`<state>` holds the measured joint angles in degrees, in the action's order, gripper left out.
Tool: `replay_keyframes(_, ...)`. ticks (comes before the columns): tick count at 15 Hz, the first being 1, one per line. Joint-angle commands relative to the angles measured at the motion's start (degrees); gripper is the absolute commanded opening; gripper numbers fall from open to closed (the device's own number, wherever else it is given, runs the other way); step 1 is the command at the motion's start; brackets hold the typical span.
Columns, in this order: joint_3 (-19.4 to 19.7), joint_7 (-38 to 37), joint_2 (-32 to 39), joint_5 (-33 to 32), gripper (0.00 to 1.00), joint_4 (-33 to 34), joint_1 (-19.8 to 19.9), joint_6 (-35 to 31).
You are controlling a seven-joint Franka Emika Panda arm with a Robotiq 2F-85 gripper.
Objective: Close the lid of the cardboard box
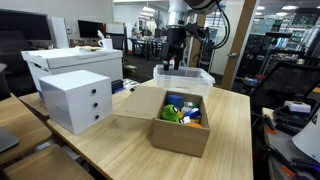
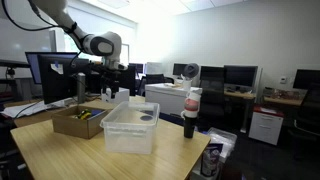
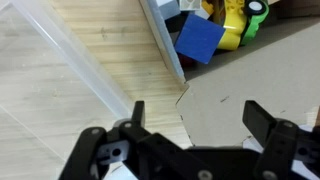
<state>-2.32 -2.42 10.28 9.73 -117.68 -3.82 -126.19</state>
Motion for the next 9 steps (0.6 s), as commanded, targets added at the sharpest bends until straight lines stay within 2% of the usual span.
replay_keyframes(1,-0.4,-0.1,0.0,-0.1,1.0,0.1,0.4,0.1)
replay_keyframes(9,-0.6,1.7,0.4,-0.3,1.0,0.6,0.4,1.7)
